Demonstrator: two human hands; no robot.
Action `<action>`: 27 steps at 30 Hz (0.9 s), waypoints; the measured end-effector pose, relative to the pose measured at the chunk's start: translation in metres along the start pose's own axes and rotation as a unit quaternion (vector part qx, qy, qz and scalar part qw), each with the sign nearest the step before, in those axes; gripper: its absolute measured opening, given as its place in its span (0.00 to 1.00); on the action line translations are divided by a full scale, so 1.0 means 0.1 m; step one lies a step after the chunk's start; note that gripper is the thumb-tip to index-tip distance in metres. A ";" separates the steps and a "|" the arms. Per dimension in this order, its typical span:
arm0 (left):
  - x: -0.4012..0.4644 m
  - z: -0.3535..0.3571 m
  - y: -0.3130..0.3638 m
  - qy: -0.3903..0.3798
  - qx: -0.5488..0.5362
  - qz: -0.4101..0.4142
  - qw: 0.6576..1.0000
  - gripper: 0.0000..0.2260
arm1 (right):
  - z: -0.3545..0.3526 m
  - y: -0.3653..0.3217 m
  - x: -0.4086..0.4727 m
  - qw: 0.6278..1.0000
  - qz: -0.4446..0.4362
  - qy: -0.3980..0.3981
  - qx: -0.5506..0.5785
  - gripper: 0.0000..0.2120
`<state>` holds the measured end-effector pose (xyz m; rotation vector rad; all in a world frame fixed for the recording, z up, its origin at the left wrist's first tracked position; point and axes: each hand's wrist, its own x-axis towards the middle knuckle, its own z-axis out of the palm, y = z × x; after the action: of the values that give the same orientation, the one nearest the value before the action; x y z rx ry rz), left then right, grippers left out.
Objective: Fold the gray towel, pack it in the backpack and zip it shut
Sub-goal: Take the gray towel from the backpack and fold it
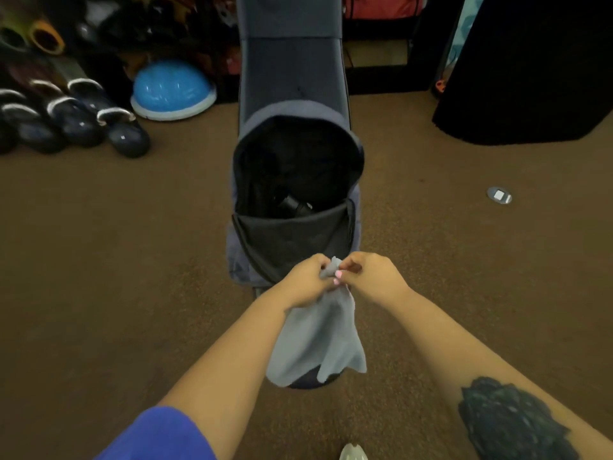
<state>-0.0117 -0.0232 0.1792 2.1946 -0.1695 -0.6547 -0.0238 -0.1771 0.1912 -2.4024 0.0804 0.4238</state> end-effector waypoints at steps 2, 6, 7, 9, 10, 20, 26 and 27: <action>-0.14 -0.20 0.27 0.027 -0.023 0.021 0.999 0.11 | -0.21 -0.23 -0.11 1.000 -0.012 0.009 0.009 0.10; -0.46 -0.65 0.80 0.085 -0.080 0.053 0.992 0.11 | -0.71 -0.70 -0.39 0.997 -0.041 0.051 0.040 0.15; -0.53 -0.78 0.92 0.098 -0.102 0.055 0.988 0.11 | -0.84 -0.81 -0.45 0.996 -0.045 0.064 0.046 0.16; -0.69 -1.05 1.19 0.126 -0.125 0.074 0.981 0.14 | -1.09 -1.00 -0.58 0.993 -0.050 0.091 0.062 0.19; -0.78 -1.19 1.33 0.136 -0.130 0.087 0.978 0.17 | -1.21 -1.08 -0.64 0.991 -0.049 0.102 0.072 0.19; -1.64 -2.39 2.51 0.239 -0.133 0.206 0.940 0.30 | -1.83 -1.88 -1.02 0.955 -0.018 0.201 0.217 0.16; -2.02 -2.76 2.81 0.257 -0.163 0.268 0.914 0.20 | -1.76 -2.26 -1.06 0.961 0.031 0.067 0.266 0.28; -2.06 -2.81 2.83 0.261 -0.168 0.271 0.911 0.20 | -1.75 -2.33 -1.07 0.954 0.057 0.039 0.293 0.31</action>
<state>-0.0179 0.0506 0.6223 1.7903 -0.3398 0.2089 -0.0366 -0.1179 0.4962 -1.8311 0.3334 0.3018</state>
